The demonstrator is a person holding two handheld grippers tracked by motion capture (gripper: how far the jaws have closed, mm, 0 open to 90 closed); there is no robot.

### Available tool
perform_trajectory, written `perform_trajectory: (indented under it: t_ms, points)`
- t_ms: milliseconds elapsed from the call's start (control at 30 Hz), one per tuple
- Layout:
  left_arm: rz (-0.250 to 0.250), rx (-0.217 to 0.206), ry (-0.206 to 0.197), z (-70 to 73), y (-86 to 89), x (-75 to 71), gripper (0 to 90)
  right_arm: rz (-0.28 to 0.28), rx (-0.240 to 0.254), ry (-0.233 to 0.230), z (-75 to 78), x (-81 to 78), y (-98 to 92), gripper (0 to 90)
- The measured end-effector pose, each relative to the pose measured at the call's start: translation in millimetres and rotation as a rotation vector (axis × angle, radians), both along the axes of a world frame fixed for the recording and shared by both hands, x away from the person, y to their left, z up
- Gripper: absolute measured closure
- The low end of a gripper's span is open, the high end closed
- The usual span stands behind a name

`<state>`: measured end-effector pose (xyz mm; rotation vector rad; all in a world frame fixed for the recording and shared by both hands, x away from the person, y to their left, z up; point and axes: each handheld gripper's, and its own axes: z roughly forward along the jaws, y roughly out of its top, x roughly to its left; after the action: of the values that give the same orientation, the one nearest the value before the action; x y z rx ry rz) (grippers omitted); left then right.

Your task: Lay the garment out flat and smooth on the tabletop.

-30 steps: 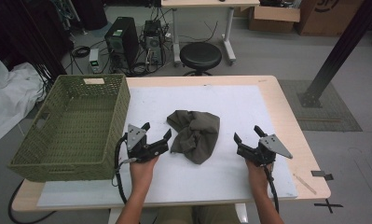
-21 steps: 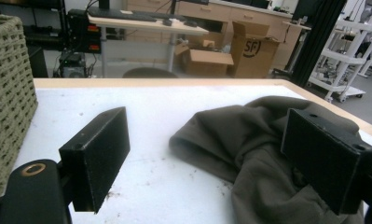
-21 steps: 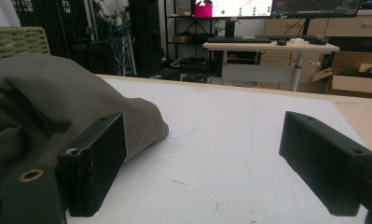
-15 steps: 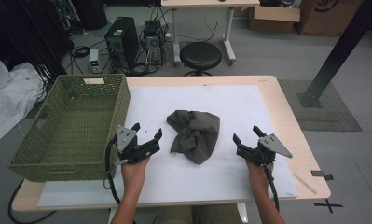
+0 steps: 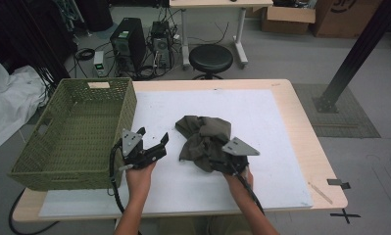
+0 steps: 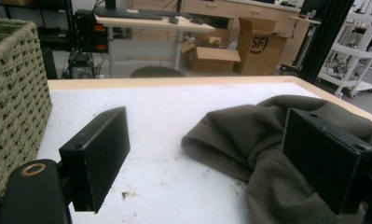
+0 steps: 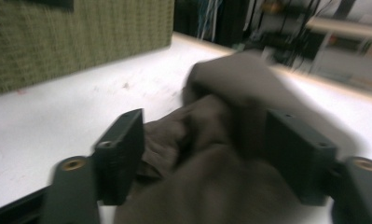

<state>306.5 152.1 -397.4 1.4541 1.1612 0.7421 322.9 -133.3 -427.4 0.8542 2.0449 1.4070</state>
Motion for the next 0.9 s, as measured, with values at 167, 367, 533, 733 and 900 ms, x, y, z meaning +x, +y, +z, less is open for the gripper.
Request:
perform_trajectory:
  t_ms: [167,367,533,733,900]
  points:
    - [-0.006,0.005,0.016,-2.1,-0.8,1.6,16.0,0.015,-0.098,0.083,-6.5,19.8,9.2,79.1]
    - [-0.032,0.016,0.023,-5.3,-8.9,5.0,16.2,0.103,0.123,0.054,14.9,-16.3,-43.7,82.2]
    - [-0.084,0.035,0.052,-14.1,-25.4,10.5,20.4,-0.003,0.207,0.121,10.0,-43.2,-107.5,80.0]
    - [-0.165,0.071,0.116,-27.4,-52.5,21.6,27.5,-0.156,0.131,0.064,11.6,-53.8,-146.2,59.5]
    - [-0.212,0.06,0.207,-38.9,-67.3,40.9,31.6,0.029,0.055,0.028,27.3,-68.5,-125.2,47.8]
